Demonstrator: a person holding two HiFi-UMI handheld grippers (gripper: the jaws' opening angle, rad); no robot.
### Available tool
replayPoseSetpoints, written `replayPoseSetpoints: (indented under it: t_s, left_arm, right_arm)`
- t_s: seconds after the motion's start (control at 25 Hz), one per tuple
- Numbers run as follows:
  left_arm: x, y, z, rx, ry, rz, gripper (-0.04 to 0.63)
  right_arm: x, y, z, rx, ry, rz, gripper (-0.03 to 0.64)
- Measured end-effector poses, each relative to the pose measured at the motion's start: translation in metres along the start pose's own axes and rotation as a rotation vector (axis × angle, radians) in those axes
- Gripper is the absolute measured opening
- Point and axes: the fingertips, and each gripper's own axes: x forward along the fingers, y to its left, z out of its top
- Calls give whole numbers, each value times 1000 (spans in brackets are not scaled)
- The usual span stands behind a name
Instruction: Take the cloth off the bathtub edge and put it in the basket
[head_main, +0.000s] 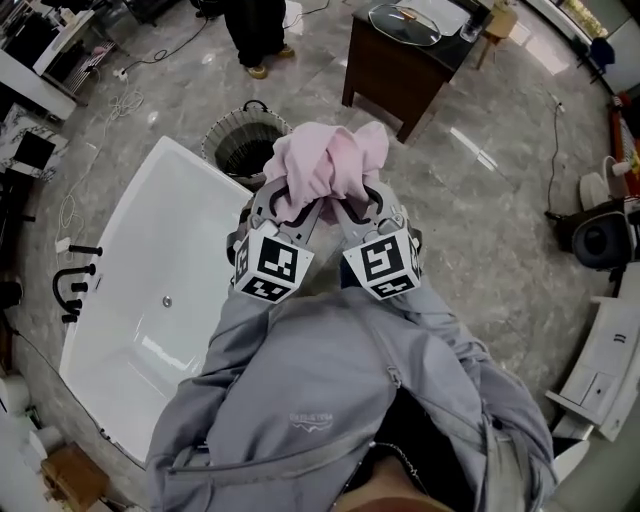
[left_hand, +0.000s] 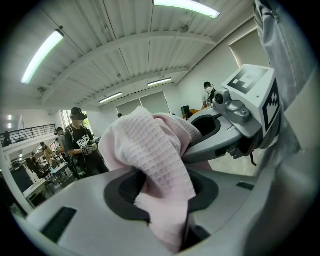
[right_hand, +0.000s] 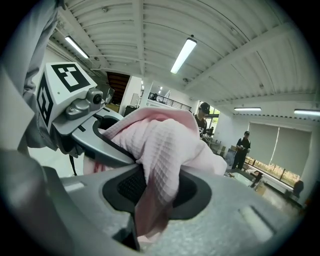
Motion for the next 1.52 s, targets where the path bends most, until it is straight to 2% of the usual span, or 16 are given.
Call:
replayPoseSetpoints:
  t_s: [0.12, 0.2, 0.44, 0.68, 0.88, 1.16, 1.52]
  left_arm:
    - [35, 13, 10, -12, 3, 24, 156]
    - [54, 22, 14, -45, 13, 63, 156]
    - [101, 65, 23, -121, 48, 217, 156]
    - [119, 101, 27, -194, 99, 388, 156]
    - [115, 121, 21, -248, 137, 521, 156]
    - [87, 150, 2, -296, 179, 642, 157]
    - [85, 210, -28, -332, 169, 693, 156]
  right_arm:
    - [19, -34, -7, -15, -1, 24, 121]
    - [33, -53, -9, -38, -7, 70, 121]
    - [83, -101, -3, -115, -57, 213, 121]
    - [121, -123, 12, -174, -121, 372, 121]
    - [143, -120, 24, -224, -176, 501, 121]
    - [169, -89, 48, -259, -224, 616, 121]
    - [232, -73, 70, -294, -235, 637, 121]
